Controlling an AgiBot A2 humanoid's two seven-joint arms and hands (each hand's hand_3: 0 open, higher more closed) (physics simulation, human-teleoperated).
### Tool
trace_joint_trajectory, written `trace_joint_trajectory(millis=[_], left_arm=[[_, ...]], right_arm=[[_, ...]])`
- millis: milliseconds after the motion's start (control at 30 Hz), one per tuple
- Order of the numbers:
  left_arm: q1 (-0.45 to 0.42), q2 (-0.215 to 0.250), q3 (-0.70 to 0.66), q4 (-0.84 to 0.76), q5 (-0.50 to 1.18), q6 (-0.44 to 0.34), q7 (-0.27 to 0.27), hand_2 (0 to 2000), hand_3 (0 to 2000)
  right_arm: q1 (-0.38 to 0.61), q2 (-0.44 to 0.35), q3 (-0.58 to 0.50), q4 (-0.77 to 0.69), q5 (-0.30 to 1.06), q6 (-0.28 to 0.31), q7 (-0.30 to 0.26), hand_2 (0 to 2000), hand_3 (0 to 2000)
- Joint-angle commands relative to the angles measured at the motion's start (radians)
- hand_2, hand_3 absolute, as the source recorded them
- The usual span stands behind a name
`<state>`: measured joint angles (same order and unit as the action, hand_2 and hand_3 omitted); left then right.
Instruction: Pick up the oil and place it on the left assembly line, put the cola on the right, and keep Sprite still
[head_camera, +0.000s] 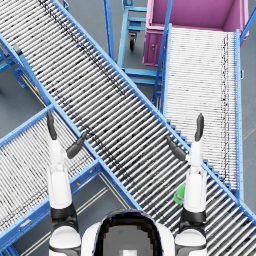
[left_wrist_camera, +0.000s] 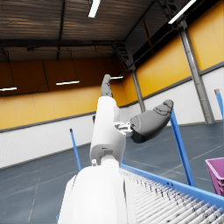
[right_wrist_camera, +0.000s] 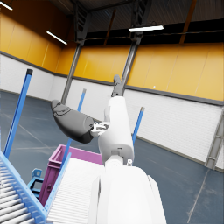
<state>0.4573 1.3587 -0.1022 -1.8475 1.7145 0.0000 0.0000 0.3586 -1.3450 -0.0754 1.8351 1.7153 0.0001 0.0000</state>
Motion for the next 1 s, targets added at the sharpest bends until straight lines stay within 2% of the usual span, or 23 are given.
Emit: trace_joint_trajectory(millis=[33, 100, 1000], left_arm=[[0.002, 0.000, -0.003, 0.001, 0.006, 0.000, 0.000, 0, 0], [0.024, -0.003, -0.017, 0.003, 0.013, 0.000, 0.000, 0, 0], [-0.003, 0.006, -0.013, 0.001, 0.021, 0.000, 0.000, 0, 0]], right_arm=[[0.002, 0.000, -0.003, 0.000, 0.006, 0.000, 0.000, 0, 0], [0.004, -0.001, -0.007, 0.000, 0.013, 0.000, 0.000, 0, 0], [-0.015, -0.014, -0.025, -0.002, 0.021, 0.000, 0.000, 0, 0]])
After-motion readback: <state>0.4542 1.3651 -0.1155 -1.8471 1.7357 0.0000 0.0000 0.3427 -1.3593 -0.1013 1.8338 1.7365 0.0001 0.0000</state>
